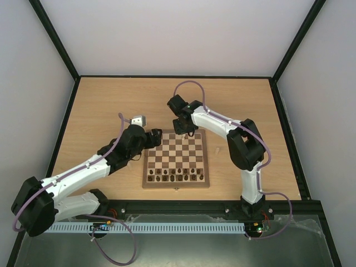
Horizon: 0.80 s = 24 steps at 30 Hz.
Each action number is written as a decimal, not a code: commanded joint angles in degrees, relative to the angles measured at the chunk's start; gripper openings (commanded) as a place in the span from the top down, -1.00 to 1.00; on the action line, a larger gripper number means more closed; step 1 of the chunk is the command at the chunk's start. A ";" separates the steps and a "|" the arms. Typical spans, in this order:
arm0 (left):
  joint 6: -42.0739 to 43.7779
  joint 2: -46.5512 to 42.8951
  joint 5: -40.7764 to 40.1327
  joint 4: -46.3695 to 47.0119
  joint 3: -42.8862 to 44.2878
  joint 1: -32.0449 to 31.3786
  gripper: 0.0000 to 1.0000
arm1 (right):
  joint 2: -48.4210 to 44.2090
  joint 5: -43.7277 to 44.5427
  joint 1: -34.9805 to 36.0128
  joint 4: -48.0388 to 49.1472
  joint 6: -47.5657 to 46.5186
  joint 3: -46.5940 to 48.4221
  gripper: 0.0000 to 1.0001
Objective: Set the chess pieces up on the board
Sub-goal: Pick up the chess piece from the chessboard.
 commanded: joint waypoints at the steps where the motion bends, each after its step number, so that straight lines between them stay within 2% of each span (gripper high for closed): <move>1: -0.22 1.69 2.56 3.28 -1.04 -0.34 -0.76 | 1.59 -1.71 0.13 -3.75 1.11 2.42 0.80; 3: -0.31 2.42 2.51 3.56 -0.97 -1.03 -0.76 | 1.80 -2.46 0.18 -4.17 1.67 2.80 0.76; 5: -0.43 2.88 2.50 3.79 -0.97 -1.44 -0.76 | 1.97 -2.58 0.16 -4.46 1.67 2.95 0.57; 8: -0.39 2.97 2.42 3.73 -0.96 -1.57 -0.76 | 2.09 -0.91 0.14 -5.41 1.27 2.88 0.42; 11: -0.19 2.72 2.32 3.72 -0.89 -1.65 -0.76 | 1.75 0.30 0.17 -5.83 0.60 2.69 0.39; 15: -0.18 2.78 2.32 3.64 -0.86 -1.57 -0.76 | 1.45 1.14 0.18 -6.47 -0.33 2.69 0.42; 21: -0.47 2.70 2.32 3.89 -1.35 -1.65 -0.75 | 1.27 1.38 0.16 -6.79 -0.90 2.38 0.69; 24: -0.54 2.52 2.24 3.77 -1.38 -1.64 -0.75 | 1.20 1.31 0.11 -6.85 -0.90 2.20 0.73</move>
